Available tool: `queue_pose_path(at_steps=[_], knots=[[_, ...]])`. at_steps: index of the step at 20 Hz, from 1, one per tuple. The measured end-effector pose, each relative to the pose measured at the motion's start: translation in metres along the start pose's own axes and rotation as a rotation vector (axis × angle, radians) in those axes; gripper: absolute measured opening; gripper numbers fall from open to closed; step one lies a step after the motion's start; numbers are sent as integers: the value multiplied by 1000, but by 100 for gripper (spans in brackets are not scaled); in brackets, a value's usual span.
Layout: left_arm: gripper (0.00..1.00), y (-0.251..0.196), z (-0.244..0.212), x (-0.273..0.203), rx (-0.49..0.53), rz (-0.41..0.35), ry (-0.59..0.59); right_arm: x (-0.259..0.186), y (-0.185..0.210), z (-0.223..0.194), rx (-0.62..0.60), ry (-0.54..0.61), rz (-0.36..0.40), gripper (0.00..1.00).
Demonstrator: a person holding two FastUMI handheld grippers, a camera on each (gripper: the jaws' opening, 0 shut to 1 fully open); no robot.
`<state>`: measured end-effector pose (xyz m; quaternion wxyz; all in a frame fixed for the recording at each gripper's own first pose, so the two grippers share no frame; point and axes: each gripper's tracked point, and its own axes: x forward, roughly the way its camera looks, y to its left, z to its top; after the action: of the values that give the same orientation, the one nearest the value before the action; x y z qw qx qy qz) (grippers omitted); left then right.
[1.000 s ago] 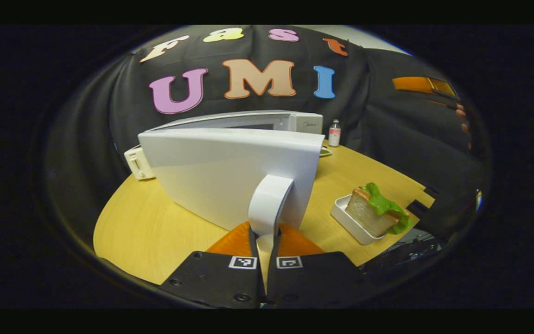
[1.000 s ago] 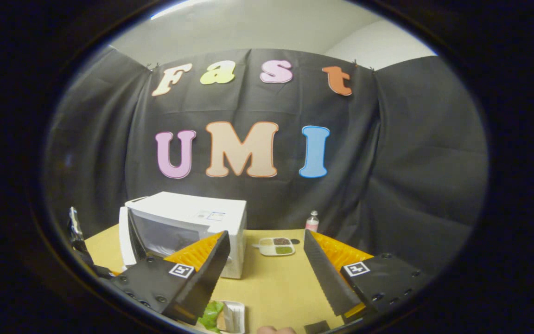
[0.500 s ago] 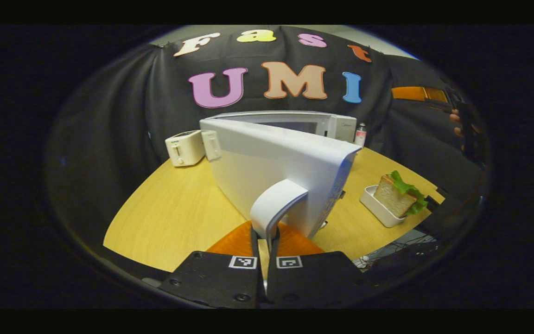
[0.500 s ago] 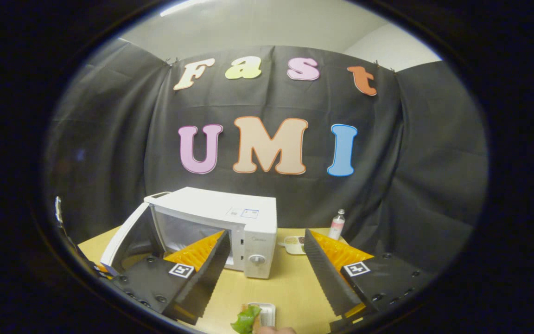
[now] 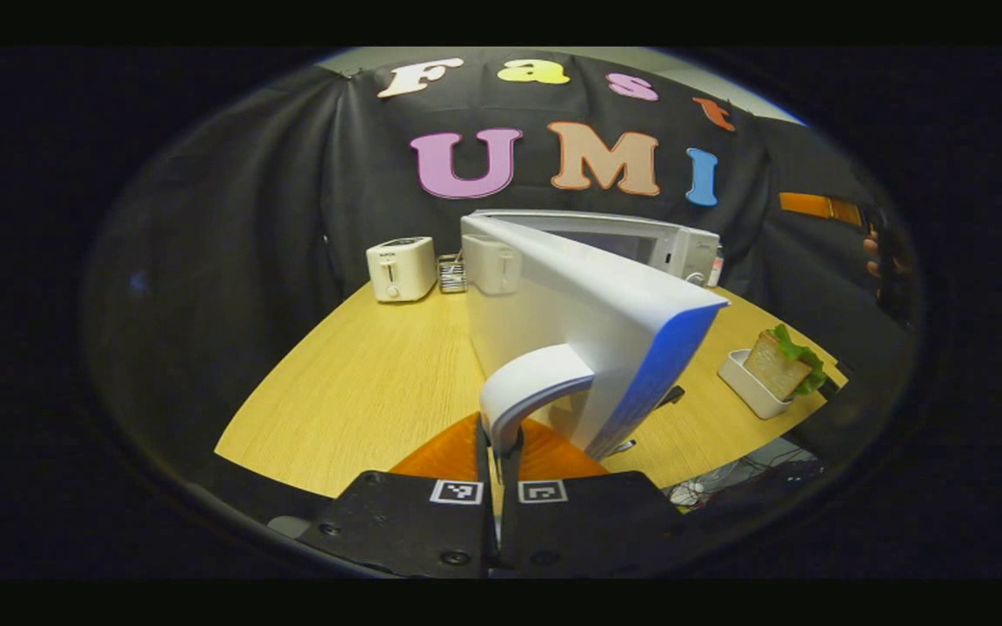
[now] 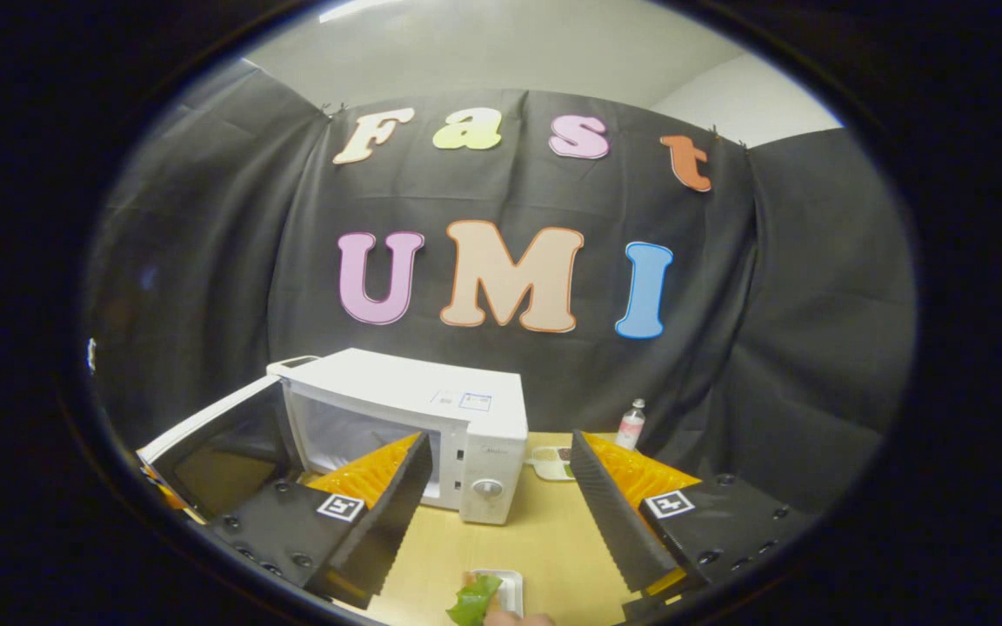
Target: Open the microwave oven with the left hand, put the food in, and close the microwave oven.
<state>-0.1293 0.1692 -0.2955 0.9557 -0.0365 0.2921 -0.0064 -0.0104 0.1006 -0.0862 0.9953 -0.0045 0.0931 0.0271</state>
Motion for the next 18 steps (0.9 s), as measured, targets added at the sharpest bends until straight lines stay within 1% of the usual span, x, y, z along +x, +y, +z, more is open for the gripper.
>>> queue_pose_path(at_steps=[3, 8, 11, 12, 13, 15, 16, 17, 18], knots=[[1, 1, -2, 0, 31, -13, 0, 0, -1, -1, -4, 4, -10, 97], [1, 2, -2, -1, 26, -21, -1, -3, 0, -5, -22, 14, -13, 97], [1, 1, -2, -1, 23, -22, 2, -5, 0, -18, -12, 31, -18, 97], [2, 1, -2, -2, 18, -26, 4, -5, 2, -23, -1, 41, -16, 100], [2, -1, -3, -1, 10, -34, 4, -5, 3, -32, 6, 57, -18, 97], [8, -5, -4, -1, -11, -66, 13, -6, 2, -48, 9, 91, -27, 97], [12, -5, -3, -1, -16, -73, 11, -6, 3, -55, 20, 104, -28, 100], [11, -1, -5, 0, -22, -69, 13, -7, 4, -64, 34, 121, -29, 98], [20, -1, -4, 0, -23, -62, 10, -8, 5, -72, 46, 144, -31, 100]])
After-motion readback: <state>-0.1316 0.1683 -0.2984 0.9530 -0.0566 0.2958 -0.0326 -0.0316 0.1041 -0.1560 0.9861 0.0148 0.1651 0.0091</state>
